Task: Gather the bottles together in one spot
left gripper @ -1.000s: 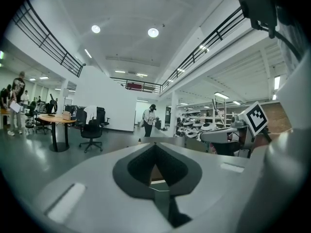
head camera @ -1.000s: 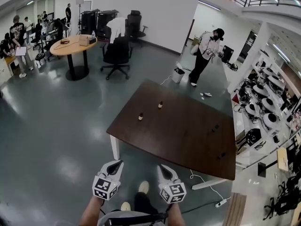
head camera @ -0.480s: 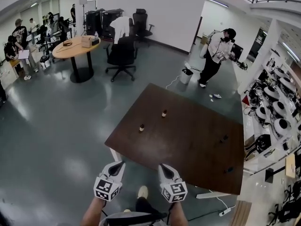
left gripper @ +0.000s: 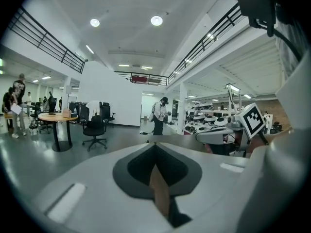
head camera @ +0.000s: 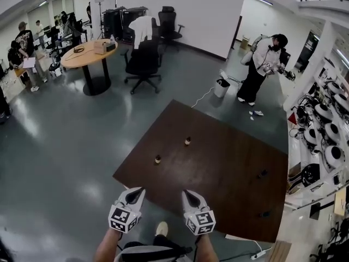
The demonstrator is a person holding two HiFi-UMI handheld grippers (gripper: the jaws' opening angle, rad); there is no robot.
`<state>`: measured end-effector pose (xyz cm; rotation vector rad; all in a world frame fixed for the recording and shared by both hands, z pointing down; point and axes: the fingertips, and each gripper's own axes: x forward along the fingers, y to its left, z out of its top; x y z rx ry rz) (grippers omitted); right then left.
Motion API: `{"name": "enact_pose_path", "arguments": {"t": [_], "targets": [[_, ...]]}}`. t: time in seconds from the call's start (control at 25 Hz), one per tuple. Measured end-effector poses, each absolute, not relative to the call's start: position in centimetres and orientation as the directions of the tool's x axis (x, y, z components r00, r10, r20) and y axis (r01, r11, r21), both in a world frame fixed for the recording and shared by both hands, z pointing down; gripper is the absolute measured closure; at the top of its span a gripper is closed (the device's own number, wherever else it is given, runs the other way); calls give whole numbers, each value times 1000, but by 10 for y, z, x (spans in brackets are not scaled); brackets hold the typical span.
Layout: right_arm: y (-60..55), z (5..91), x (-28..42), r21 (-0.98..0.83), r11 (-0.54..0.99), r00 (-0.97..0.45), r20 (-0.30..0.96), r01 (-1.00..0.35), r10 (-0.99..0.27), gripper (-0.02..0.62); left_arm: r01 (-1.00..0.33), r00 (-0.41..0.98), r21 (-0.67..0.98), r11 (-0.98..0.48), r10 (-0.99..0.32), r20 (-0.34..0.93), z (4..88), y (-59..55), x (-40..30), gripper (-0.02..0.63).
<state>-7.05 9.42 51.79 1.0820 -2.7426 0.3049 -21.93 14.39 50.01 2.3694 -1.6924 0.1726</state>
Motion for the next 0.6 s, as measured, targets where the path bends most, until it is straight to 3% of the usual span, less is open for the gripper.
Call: {"name": "enact_pose_path", "arguments": {"t": [0.6], "targets": [[52, 538, -96, -121, 758, -757, 263, -641, -598, 594, -960, 279, 106, -259, -918, 282, 520, 100, -233, 605]]}}
